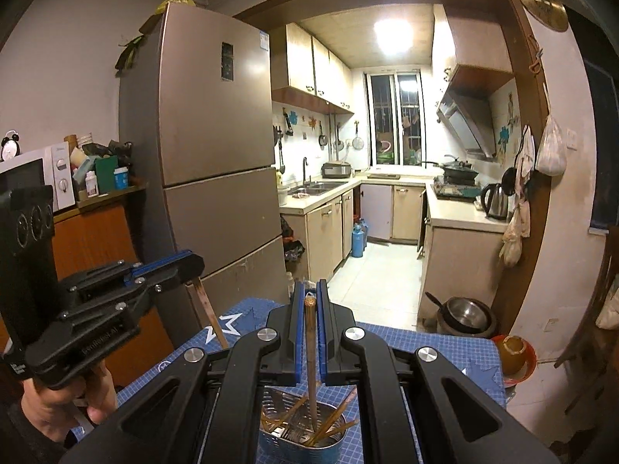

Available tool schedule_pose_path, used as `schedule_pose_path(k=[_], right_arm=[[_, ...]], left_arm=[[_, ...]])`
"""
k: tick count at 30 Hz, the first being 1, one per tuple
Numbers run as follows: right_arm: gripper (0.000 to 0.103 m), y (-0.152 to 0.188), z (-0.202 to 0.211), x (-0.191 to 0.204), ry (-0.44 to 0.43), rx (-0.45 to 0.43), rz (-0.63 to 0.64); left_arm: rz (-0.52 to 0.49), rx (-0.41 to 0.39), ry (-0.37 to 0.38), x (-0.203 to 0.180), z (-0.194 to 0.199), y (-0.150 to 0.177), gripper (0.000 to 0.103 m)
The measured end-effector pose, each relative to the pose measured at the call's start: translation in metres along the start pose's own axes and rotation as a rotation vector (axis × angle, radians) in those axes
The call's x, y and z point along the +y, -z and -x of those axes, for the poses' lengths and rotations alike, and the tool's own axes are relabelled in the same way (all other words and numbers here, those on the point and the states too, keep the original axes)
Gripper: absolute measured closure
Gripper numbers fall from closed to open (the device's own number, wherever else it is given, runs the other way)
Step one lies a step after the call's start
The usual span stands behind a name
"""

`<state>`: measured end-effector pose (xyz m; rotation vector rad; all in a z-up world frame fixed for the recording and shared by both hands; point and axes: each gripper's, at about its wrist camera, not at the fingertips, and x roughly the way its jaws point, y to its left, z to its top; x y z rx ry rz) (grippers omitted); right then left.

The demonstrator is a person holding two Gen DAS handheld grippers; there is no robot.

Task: Organize utensils
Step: 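Carry both held chopsticks over the teal holder and lower them in, then open both grippers to release the chopsticks into the holder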

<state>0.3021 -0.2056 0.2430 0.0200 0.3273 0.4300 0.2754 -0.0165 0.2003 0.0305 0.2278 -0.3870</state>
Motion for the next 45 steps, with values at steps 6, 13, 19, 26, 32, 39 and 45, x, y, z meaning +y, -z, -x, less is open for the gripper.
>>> schedule_pose_path(k=[6,13,19,26,32,39,45], right_arm=[[0.096,0.015,-0.018,-0.01,0.002,0.033,-0.023],[0.096,0.027,-0.033,-0.006,0.0,0.066,-0.011],[0.096,0.034,-0.039,-0.004,0.005,0.071,-0.009],[0.074,0.035,-0.034,-0.003,0.033,0.049,0.006],[0.07,0.035,0.005,0.011,0.064,-0.014,0.034],[0.05,0.124,0.132,0.064,0.084,-0.134,0.082],[0.058,0.274,0.154,0.11,0.084,0.039,-0.011]], left_arm=[[-0.002,0.017,-0.01,0.005,-0.006,0.005,0.099],[0.009,0.039,-0.016,0.01,-0.013,0.009,0.099],[0.011,0.068,-0.021,0.009,-0.022,0.018,0.098],[0.014,0.079,-0.042,0.01,-0.022,0.023,0.06],[0.003,0.049,-0.056,0.007,0.003,0.018,0.056],[-0.082,-0.019,-0.074,-0.004,0.114,0.06,0.043],[-0.093,0.124,-0.058,-0.015,0.161,0.165,0.043]])
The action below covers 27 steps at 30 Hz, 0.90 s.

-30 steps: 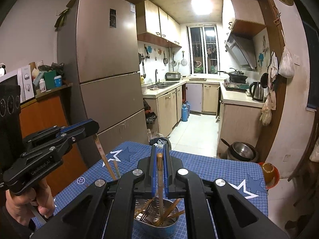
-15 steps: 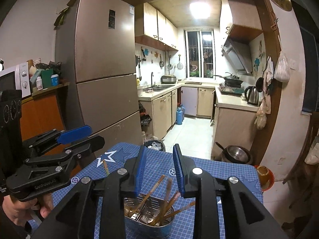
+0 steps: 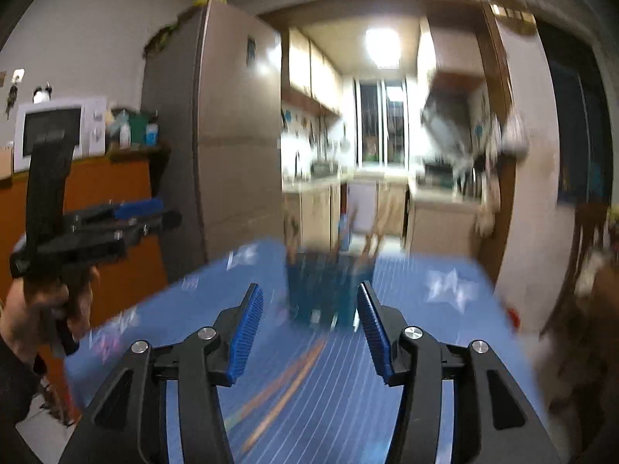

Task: Organize utensils
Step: 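Open both grippers to release the chopsticks into the holder, then return both grippers to the last two chopsticks and close each on one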

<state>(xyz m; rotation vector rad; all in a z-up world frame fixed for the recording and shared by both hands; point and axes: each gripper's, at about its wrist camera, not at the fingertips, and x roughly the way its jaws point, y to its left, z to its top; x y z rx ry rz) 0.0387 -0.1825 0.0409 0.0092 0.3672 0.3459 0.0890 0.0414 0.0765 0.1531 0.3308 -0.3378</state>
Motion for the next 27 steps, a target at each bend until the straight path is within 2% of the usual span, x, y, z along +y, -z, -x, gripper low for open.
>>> schedule_pose_path(k=[2,4,6,10,16,20,27], right_arm=[[0.072,0.036,-0.008,0.011,-0.017,0.083,-0.046],[0.076,0.062,-0.019,0.023,-0.018,0.159,-0.063],[0.078,0.079,-0.03,0.031,-0.007,0.211,-0.08],[0.079,0.088,-0.045,0.04,0.019,0.259,-0.091],[0.079,0.094,-0.066,0.038,-0.005,0.344,-0.156],[0.083,0.088,-0.077,0.04,-0.003,0.376,-0.149],[0.093,0.089,-0.085,0.046,0.05,0.377,-0.112]], left_arm=[[0.0,0.062,0.008,-0.006,-0.003,0.03,0.043],[0.065,0.138,0.041,-0.005,-0.014,0.057,0.043],[0.077,0.187,0.042,-0.009,-0.024,0.076,0.043],[0.074,0.27,0.079,-0.02,-0.039,0.101,0.043],[0.099,0.403,0.133,-0.023,-0.046,0.133,0.043],[0.09,0.435,0.141,-0.027,-0.048,0.144,0.043],[0.107,0.449,0.156,-0.031,-0.053,0.152,0.043]])
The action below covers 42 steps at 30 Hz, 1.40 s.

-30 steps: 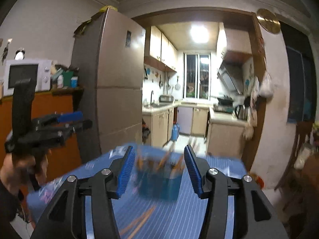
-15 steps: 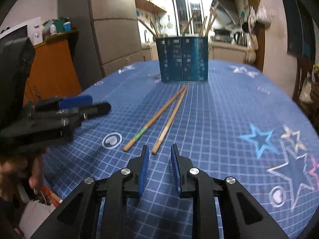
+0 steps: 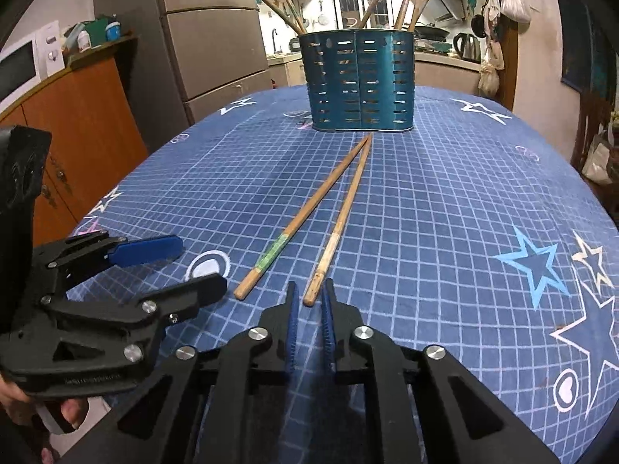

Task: Organize utensils
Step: 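Return both grippers to the last two chopsticks and close each on one, then carry both chopsticks over the teal holder and lower them in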

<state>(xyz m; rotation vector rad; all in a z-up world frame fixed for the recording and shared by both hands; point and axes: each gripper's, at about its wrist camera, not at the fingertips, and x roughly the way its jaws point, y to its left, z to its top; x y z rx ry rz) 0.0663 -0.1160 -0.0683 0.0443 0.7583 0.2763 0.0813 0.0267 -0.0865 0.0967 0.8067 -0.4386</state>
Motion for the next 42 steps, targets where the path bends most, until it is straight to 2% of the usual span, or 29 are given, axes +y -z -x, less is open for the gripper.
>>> schedule_pose_path(k=[9,13,15,21,23,27,30,33,35,40,42], right_arm=[[0.095,0.006,0.005,-0.012,0.039,-0.041,-0.008],[0.095,0.006,0.006,-0.016,0.027,-0.046,-0.017],[0.095,0.007,0.007,-0.018,0.021,-0.049,-0.024],[0.095,0.009,0.009,-0.017,0.018,-0.073,-0.025],[0.095,0.009,0.012,-0.019,0.017,-0.09,-0.029],[0.096,0.007,0.021,-0.02,0.009,-0.127,-0.026],[0.096,0.002,0.034,-0.02,0.008,-0.167,-0.013],[0.096,-0.006,0.052,-0.021,0.008,-0.218,0.007],[0.096,-0.019,0.074,-0.023,0.011,-0.285,0.036],[0.096,-0.065,0.122,-0.036,-0.026,-0.436,0.085],[0.096,-0.087,0.131,-0.042,-0.058,-0.462,0.096]], left_arm=[[-0.021,0.013,0.033,-0.018,-0.007,-0.005,0.044],[-0.05,0.011,0.01,-0.028,-0.011,-0.005,0.058],[-0.05,0.007,-0.006,-0.028,-0.012,-0.004,0.072],[-0.063,-0.009,-0.029,-0.032,-0.011,-0.002,0.092],[-0.07,-0.014,-0.031,-0.034,-0.011,-0.001,0.096],[-0.061,-0.034,-0.028,-0.031,-0.007,0.0,0.097],[-0.057,-0.069,-0.031,-0.028,0.001,-0.001,0.097],[-0.063,-0.141,-0.037,-0.025,0.025,-0.011,0.097],[-0.073,-0.187,-0.04,-0.025,0.041,-0.02,0.097],[-0.099,-0.354,-0.04,-0.021,0.085,-0.066,0.098],[-0.102,-0.418,-0.041,-0.017,0.094,-0.092,0.098]])
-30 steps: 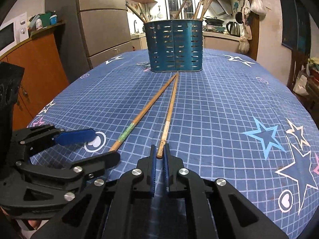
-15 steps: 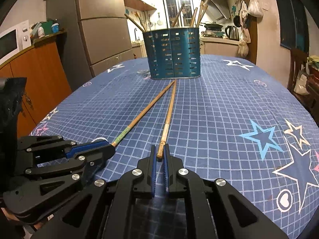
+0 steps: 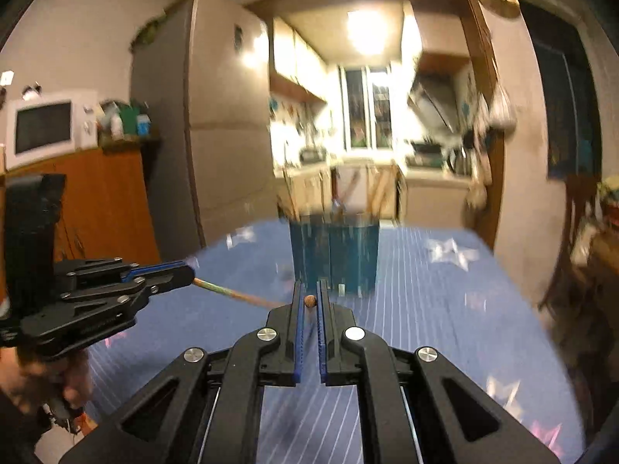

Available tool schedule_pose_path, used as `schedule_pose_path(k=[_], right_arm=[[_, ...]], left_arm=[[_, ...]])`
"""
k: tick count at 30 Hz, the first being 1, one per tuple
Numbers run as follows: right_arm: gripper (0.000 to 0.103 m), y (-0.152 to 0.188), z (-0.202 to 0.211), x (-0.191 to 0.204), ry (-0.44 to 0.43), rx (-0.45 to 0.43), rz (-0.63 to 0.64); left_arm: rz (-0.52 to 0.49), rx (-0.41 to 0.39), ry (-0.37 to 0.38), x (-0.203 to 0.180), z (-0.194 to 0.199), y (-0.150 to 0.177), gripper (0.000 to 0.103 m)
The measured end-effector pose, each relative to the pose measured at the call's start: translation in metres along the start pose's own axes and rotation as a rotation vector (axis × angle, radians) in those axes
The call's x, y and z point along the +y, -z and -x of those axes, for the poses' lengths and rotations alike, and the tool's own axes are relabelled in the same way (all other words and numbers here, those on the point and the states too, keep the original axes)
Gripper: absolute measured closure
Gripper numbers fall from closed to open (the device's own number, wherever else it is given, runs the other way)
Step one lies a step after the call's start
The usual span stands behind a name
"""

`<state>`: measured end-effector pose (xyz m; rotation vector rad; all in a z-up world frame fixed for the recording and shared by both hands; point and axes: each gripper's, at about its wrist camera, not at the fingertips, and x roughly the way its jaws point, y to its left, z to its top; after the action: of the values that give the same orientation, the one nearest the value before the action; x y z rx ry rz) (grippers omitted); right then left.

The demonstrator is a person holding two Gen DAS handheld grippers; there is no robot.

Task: Organize utensils
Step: 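Carry both chopsticks over the teal holder and lower them in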

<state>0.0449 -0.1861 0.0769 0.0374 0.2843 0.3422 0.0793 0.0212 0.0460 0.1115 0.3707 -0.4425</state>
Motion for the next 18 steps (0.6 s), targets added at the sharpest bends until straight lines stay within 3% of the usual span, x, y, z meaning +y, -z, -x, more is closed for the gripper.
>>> schedule_pose_path(k=[6,18], right_arm=[[0.096,-0.052,-0.018,-0.026,-0.042,-0.014,0.021],[0.096,-0.099,-0.029,-0.039,-0.026,-0.032,0.081]], left_arm=[[0.005,-0.072,0.005,0.015,-0.02,-0.063,0.098],[-0.006,-0.096,0.009,0.012,-0.018,-0.114,0.098]])
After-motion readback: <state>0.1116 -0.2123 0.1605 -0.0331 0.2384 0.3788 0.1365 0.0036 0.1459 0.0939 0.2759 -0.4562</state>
